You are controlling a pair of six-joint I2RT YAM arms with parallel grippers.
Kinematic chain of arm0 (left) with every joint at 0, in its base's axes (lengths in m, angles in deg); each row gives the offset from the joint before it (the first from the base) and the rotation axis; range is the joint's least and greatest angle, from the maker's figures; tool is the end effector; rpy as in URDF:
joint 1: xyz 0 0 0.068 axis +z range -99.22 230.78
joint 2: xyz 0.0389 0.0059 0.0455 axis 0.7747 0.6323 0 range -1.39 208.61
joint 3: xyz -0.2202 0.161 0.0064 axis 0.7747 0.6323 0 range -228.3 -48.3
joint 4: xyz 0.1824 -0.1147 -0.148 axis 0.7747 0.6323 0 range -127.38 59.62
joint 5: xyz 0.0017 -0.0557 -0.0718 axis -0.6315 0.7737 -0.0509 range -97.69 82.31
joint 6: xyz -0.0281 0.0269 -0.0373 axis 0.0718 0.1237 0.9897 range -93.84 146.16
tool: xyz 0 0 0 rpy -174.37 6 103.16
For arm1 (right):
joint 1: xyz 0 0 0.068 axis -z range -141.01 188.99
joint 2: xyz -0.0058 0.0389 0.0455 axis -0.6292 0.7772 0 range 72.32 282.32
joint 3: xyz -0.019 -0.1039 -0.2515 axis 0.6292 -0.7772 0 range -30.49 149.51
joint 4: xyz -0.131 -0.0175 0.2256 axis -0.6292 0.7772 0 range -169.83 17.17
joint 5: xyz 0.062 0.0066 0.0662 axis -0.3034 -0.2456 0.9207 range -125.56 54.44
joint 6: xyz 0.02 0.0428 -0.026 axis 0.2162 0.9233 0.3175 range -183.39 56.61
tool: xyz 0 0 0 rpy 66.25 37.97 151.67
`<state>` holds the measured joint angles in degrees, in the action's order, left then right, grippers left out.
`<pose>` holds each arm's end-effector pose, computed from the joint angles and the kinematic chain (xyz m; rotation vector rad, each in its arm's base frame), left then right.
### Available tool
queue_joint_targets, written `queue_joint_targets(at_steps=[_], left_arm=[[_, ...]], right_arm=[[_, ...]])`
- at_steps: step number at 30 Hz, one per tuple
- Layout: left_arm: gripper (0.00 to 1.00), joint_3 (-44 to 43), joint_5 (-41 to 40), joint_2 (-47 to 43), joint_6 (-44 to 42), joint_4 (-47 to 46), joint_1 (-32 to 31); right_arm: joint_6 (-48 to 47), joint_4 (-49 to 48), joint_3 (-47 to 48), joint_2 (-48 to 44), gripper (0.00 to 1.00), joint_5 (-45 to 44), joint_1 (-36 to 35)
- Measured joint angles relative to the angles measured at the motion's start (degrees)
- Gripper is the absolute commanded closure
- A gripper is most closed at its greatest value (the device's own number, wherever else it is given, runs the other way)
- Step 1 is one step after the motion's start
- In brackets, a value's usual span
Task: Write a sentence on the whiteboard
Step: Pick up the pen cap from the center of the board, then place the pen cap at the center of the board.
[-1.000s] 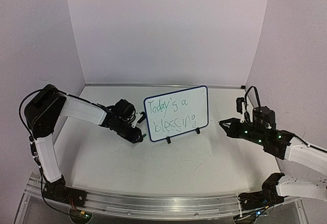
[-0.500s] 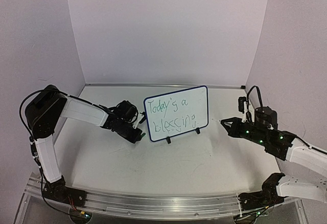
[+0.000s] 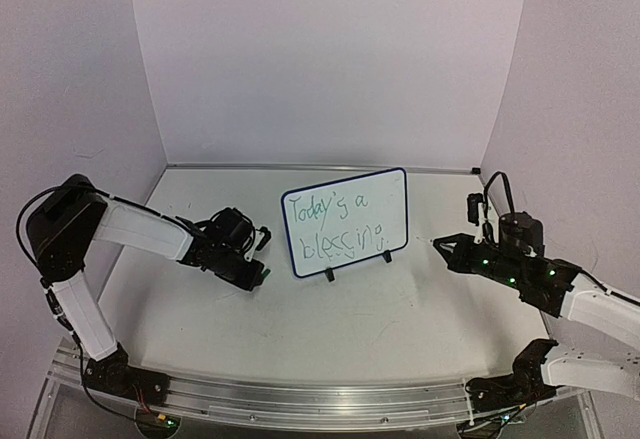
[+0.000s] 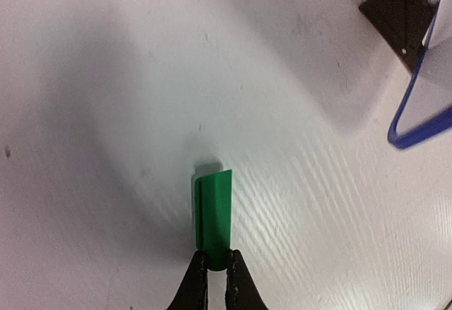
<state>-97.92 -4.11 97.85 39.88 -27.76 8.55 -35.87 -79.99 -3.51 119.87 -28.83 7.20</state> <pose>0.2375 -0.2186 0.1323 0.6786 2.5780 -0.4174 0.1633 0.1062 0.2402 -0.1567 2.0035 0.7930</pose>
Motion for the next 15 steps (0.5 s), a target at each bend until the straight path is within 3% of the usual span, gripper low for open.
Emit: queue_joint_targets(at_steps=[9,15], left_arm=[[0.97,6.63,-3.38,-11.67,16.76,6.3,-4.5],[0.97,8.42,-6.54,-13.36,27.13,10.37,-11.4]], right_arm=[[-0.02,0.19,0.0,0.6,1.0,0.41,0.0],[-0.02,0.15,0.0,1.41,1.0,0.64,0.0]])
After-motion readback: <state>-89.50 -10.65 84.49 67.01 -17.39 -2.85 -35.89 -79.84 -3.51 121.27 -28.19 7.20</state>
